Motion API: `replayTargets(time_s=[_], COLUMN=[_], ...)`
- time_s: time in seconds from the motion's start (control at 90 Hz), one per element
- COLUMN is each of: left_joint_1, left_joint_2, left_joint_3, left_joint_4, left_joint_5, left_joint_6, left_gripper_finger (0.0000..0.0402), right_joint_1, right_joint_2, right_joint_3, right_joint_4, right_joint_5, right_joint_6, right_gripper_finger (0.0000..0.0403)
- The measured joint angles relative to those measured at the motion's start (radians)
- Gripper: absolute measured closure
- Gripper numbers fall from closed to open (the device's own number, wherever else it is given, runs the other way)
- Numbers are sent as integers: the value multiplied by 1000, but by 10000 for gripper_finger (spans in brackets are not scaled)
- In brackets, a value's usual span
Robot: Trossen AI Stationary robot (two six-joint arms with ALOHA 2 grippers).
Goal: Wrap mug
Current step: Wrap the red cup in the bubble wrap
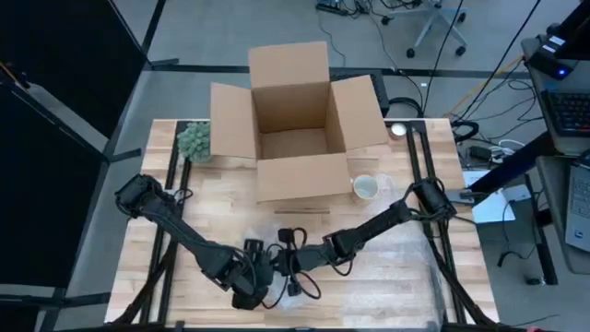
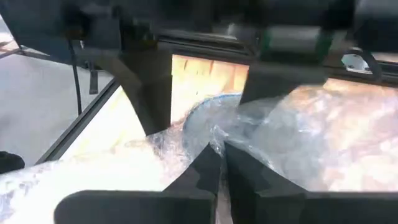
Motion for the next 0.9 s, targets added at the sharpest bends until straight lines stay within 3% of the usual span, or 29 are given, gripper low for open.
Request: replayTargets(time_s=[0.278,0.556,0.644,0.778,0.9], left_joint_1=[-27,-70,-92,-117,-136], left_joint_2=[-13,-112,-150,-174,-174], left_joint_3=[150,163,145,67,-31], left_joint_4=[-185,-221,-231,-217,-100], left_joint_5=[-53,-153,-223,-225,-202], left_joint_6=[-12,-89,-132,-213,-225], left_gripper_finger=[196,196,196,196,196], right_joint_1=[-1,-1,-1,-2,-2], right_joint_2=[0,0,0,0,0], right_joint_3=[-1,-2,-2,-2,-2], right_joint_4=[0,0,0,0,0], right_joint_5=[1,2,1,1,1], right_joint_6=[8,10,10,9,8], right_gripper_finger=[403,403,403,403,403])
